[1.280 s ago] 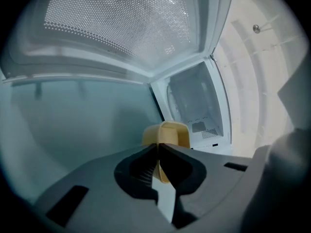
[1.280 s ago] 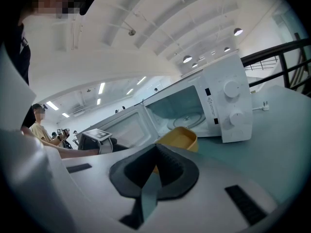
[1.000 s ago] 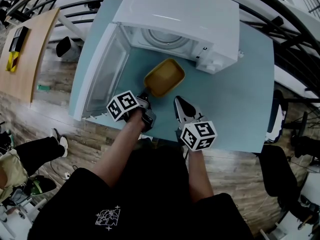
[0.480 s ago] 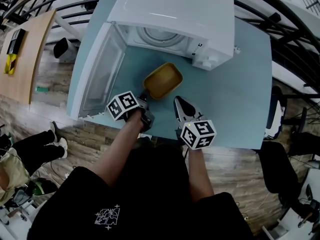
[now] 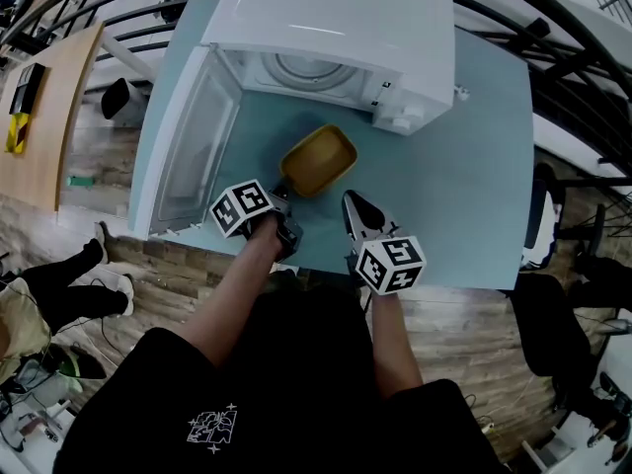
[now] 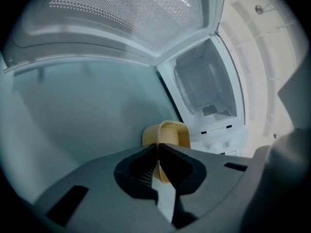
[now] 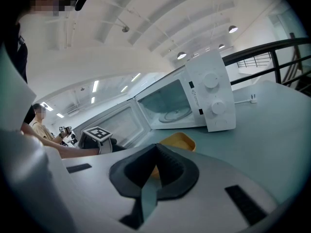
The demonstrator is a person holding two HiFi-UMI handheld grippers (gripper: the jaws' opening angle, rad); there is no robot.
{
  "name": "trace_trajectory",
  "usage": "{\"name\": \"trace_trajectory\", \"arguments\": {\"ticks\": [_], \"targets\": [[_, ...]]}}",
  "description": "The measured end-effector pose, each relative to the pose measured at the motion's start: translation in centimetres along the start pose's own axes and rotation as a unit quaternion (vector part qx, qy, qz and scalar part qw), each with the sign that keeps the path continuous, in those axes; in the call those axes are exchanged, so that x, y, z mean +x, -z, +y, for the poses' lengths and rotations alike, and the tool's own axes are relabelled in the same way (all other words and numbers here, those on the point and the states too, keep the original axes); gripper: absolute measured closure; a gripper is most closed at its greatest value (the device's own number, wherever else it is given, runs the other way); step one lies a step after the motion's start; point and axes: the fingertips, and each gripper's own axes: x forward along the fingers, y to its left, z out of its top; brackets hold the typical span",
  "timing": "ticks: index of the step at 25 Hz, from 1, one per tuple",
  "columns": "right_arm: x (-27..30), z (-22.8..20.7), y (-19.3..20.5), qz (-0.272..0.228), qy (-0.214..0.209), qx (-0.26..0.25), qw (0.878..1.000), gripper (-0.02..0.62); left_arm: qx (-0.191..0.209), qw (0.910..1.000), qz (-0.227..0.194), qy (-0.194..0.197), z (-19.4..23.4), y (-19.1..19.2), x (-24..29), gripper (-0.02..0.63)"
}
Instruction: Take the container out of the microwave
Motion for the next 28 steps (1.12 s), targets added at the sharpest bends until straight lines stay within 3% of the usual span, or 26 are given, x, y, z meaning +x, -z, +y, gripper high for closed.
{"name": "trace_trajectory", "arguments": {"ticks": [16,22,28], "targets": [[-0.6,-0.4,-0.3,-0.006,0.009,0.005,1.0,0.59,0.002,0.9999,0.012,0.005,-0.2,0.4,0.5,0.577],[-1.0,-0.1,-0.6,-0.009,0.011,0.002,1.0,0.591,0.015,0.9999,0.004,0.004,-0.3,0.0,-0.1,0.526],[-1.6,0.7,-1.1,-0.022,0.017,-0.003,1.0,0.591,0.032,0.9995,0.001,0.005,-0.3,-0.5,-1.8,0.523]]}}
